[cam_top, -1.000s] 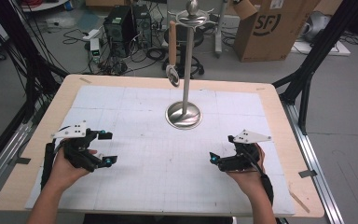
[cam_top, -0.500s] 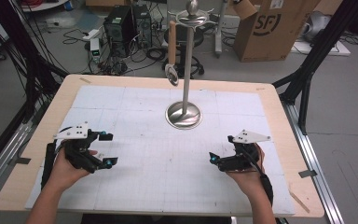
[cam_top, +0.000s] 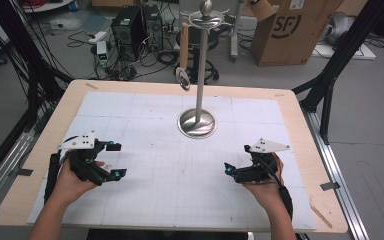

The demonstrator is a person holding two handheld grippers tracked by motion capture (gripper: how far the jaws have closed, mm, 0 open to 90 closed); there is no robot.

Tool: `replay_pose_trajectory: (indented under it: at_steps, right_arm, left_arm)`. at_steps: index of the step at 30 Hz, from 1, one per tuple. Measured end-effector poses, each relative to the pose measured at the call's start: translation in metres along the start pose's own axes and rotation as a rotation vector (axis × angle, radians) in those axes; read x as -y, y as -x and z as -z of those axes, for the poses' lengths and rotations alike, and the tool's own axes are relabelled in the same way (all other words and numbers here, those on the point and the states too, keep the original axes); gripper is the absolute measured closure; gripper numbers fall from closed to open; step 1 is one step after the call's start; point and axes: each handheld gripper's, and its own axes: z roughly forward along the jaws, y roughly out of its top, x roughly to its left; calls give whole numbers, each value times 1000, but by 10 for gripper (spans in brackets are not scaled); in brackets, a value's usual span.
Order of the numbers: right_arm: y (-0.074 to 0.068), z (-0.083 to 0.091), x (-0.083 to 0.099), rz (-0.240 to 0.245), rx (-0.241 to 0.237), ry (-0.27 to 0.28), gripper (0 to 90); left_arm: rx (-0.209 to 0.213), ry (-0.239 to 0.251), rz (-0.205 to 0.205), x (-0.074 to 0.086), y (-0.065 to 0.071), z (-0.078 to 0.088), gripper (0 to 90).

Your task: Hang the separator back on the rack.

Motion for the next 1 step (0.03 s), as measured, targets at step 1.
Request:
replay_pose_trajectory:
  at_steps: [1]
  right_arm:
    - [0,0,0,0,0,0,1]
  left_arm:
    - [0,0,0,0,0,0,16]
